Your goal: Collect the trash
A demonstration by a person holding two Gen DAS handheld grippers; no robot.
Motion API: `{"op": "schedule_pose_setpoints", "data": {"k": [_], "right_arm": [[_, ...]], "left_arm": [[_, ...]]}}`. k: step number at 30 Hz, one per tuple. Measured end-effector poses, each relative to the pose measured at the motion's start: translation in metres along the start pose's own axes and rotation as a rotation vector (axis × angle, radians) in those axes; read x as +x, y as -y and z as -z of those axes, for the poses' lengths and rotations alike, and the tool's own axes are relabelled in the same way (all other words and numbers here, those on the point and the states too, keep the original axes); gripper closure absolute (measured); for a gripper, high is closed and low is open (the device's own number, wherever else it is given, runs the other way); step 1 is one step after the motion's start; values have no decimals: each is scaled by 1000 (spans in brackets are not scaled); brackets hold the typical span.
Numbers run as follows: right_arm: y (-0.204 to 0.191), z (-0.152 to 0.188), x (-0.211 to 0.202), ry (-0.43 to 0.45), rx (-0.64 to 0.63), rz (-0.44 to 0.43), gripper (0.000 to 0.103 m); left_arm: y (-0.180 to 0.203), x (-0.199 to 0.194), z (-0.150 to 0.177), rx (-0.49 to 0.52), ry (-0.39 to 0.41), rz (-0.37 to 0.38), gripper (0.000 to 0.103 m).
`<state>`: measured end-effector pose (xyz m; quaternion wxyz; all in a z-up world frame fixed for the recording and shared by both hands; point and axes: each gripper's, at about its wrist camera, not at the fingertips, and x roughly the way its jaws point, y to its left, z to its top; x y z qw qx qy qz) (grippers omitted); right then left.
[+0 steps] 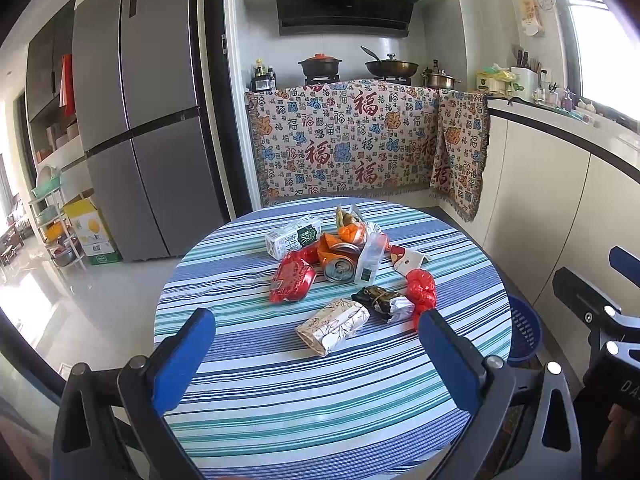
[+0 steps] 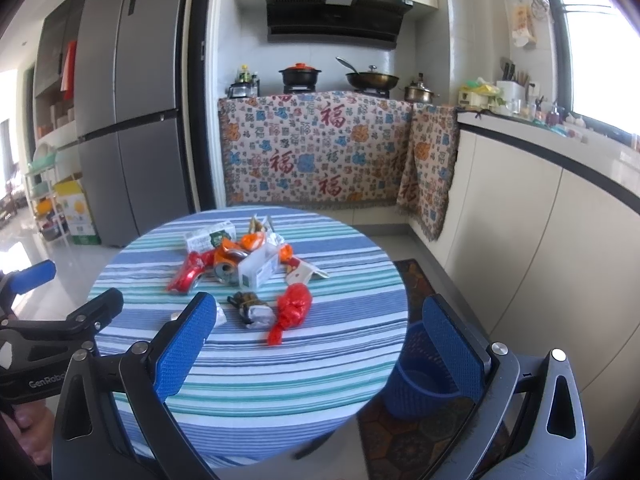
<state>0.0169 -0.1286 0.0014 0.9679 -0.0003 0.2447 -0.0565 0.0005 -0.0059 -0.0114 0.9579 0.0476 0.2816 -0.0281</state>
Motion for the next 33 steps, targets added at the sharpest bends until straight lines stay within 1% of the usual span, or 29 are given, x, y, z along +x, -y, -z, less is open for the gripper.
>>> {"op": "schedule_pose_setpoints", "data": {"k": [5,13,17,21,26,30,32,33], "right_arm": [[-2,3,0,-3,-7,-6,0],[3,8,7,-17,4,-9,0],[5,13,14,-29,9,-10,0],[9,21,28,-54,16,-13,0],[14,37,51,-105,35,-33,0],[17,52,72,-146,36,-52,0],[18,60,84,-181,34,-55,0],[18,65,90,-198,35,-56,0]], "left_arm": [[-6,5,5,-4,-7,5,0],[-19,25,21,-34,-57,94,0],[-21,37,29,-7,-61,115,0],[-25,59,39,32,-93,121,0],[-32,94,52,69,-142,96,0],[-37,120,58,70,-183,145,0],[-40,133,60,58,-225,154,0],[-41,138,61,57,-230,164,0]]}}
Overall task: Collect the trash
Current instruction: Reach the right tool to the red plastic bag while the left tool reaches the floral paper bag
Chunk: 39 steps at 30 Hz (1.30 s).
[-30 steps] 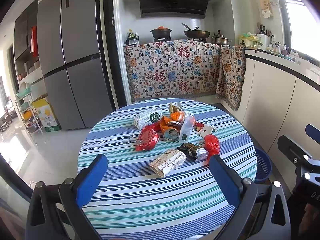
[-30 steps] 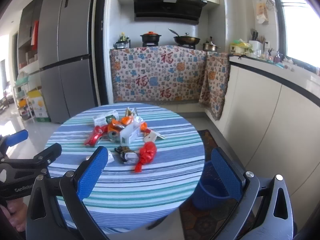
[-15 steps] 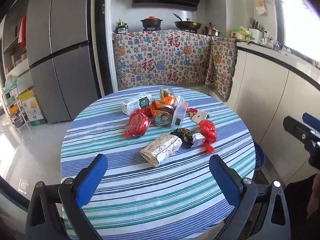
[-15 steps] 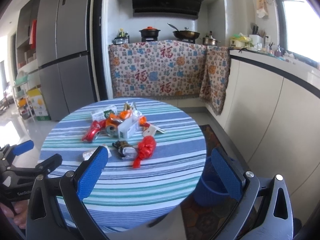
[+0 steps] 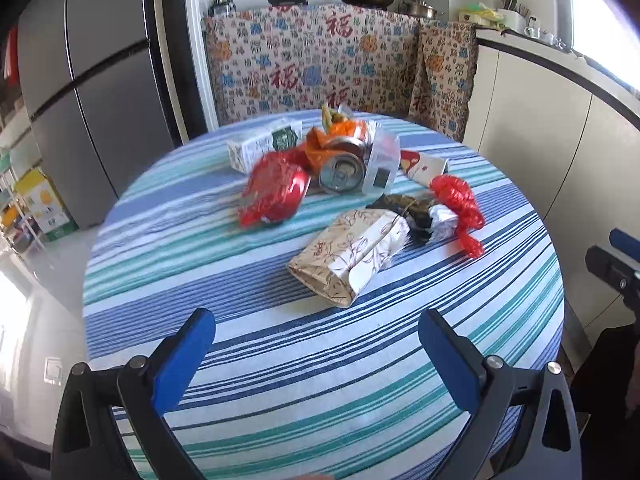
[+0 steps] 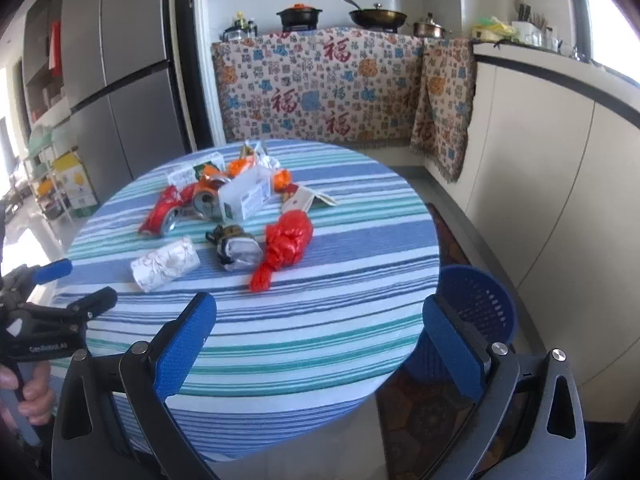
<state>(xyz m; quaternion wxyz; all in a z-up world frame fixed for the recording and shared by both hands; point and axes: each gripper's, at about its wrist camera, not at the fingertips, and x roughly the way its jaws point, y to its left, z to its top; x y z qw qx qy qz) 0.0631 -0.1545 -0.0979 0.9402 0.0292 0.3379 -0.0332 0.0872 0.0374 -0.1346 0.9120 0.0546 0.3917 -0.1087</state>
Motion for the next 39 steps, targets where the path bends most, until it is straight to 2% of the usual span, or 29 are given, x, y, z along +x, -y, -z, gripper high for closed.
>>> {"op": "schedule_pose_setpoints", "data": {"k": [3,7,11,17,20,26,32,33,34,36,39], "right_arm": [[2,7,13,-32,5,-9,0],[1,14,31,-72,-8,-42,0],[-4,16,53,-132,-25,-61,0],[-15,22,86,-225,-80,-83,1],[-17,25,96,-250,-93,-85,1],[-20,23,103,-257,-124,-81,0],[-16,17,111,-276,-145,-100,0],[-15,16,112,-279,-147,-102,0],[-13,15,112,-280,-146,-100,0],[-4,14,115,-283,-128,-83,0],[13,8,119,-296,-72,-24,1]], "left_arm": [[-1,15,2,27,-16,-6,0],[3,41,3,73,-85,16,0],[7,58,3,111,-116,-11,0],[8,72,-5,170,-121,9,0],[10,77,-14,215,-118,9,0],[13,89,-31,292,-108,63,0],[9,99,-49,248,-109,184,0],[9,99,-50,229,-107,198,2],[10,97,-50,209,-103,205,11],[11,96,-50,169,-113,195,23],[15,92,-44,76,-123,91,25]]}}
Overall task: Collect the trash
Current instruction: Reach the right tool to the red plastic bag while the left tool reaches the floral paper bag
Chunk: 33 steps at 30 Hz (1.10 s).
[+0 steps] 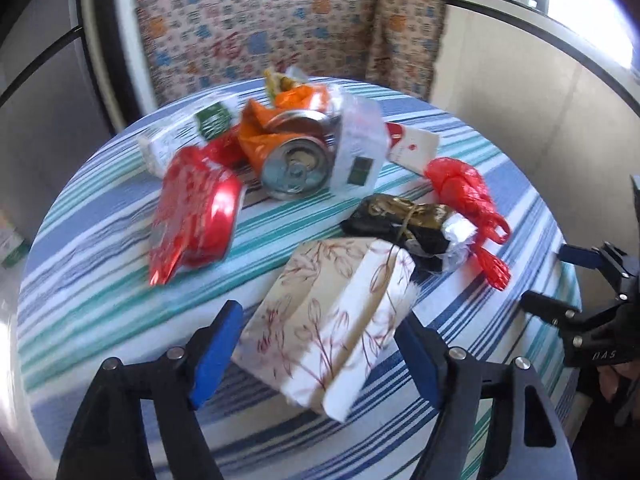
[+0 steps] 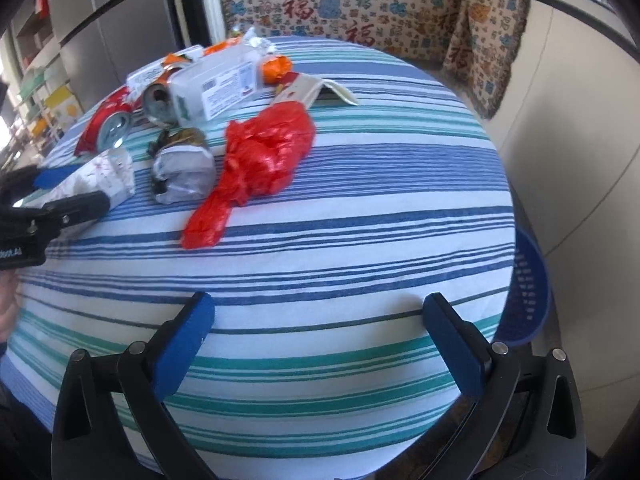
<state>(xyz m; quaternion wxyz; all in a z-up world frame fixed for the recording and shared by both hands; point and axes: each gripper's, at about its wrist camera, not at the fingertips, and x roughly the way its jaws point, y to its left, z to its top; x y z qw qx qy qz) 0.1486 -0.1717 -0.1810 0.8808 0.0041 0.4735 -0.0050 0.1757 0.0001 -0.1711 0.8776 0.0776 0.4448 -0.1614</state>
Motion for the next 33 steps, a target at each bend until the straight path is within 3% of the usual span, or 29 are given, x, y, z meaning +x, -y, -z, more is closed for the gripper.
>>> {"op": "schedule_pose_setpoints", "data": {"k": [2,7,12,14,16,19,21,25,29,33], "right_arm": [[9,-6,-1,4,49,19,1],[9,-40,-10,109,111,-106,6],[2,-67,23,32,81,-210,45],[8,-68,27,23,53,-190,49],[23,-68,24,31,46,-122,49],[44,-68,14,31,37,-122,44],[49,-68,6,31,8,-128,27],[53,-81,2,-10,-45,-174,27],[45,-101,14,-99,-92,-254,27],[31,-109,30,-183,-127,-246,27]], "left_arm": [[5,-4,6,-65,4,-87,25],[20,-13,11,-97,46,-129,25],[15,-12,12,-67,18,-115,25],[8,-16,16,-65,12,-78,25],[2,-21,19,-56,9,-43,25],[-5,-29,20,-38,18,13,24],[-9,-36,16,-29,30,50,23],[-7,-35,0,41,10,123,22],[-3,-13,-11,107,-42,85,22],[-8,10,-16,86,-115,115,22]]}}
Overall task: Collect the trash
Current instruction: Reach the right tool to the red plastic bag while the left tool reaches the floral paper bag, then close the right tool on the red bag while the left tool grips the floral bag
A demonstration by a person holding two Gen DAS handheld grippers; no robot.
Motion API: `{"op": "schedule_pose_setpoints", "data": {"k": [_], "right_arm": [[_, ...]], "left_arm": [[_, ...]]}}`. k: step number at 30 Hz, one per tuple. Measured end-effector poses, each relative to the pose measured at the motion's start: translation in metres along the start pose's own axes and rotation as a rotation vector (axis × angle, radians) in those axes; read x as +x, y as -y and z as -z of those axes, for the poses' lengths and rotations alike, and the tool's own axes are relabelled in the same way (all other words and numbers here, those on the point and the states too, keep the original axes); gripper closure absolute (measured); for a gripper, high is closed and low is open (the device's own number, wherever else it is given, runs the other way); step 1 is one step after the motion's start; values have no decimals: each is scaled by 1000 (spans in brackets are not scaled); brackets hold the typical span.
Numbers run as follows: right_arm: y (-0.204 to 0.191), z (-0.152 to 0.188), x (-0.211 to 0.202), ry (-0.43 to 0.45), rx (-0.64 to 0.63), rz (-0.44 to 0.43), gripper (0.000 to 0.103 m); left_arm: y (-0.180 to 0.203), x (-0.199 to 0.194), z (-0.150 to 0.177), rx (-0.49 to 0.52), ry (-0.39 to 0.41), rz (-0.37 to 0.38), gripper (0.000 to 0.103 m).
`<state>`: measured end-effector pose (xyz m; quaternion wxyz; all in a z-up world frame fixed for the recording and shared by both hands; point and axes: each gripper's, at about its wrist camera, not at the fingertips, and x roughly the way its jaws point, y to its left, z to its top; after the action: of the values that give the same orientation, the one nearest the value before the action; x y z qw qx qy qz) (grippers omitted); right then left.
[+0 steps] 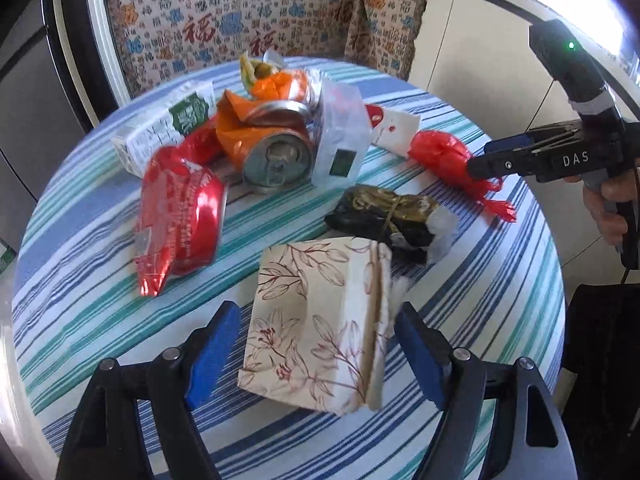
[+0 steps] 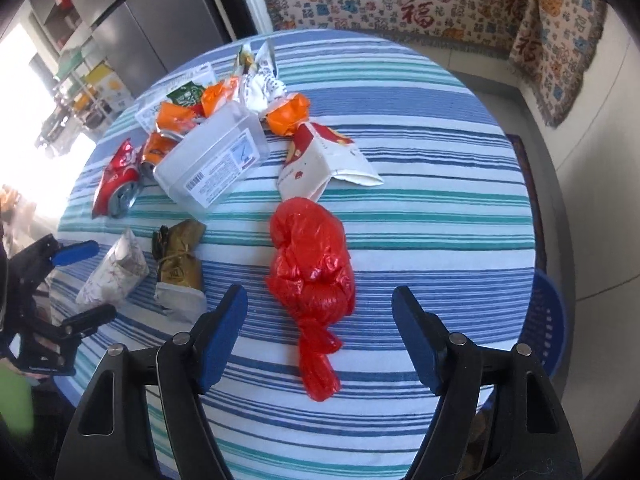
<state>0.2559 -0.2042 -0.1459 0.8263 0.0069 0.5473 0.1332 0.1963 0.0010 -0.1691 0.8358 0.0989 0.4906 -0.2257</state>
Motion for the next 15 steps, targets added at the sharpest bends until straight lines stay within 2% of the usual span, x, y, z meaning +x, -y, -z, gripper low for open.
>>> {"op": "schedule_pose_setpoints", "data": {"k": [6,7,8,9,15], "right_arm": [[-7,-17,20,-43,-22,32,29],[-7,-19,23,-54,-25,29,31],[-6,-18,24,-60,-25,20,40],[-6,-17,24,-63,-30,8,59],[-2,-3,-1,9,-16,-7,60]], "left_arm": [[-8,10,-2,-34,-31,25,23],[-8,7,-2,-34,-21,26,32],[-7,5,-1,-33,-13,28,33],[-7,2,0,-33,-4,22,35],[3,-22,7,-32,60,-27,36]]}}
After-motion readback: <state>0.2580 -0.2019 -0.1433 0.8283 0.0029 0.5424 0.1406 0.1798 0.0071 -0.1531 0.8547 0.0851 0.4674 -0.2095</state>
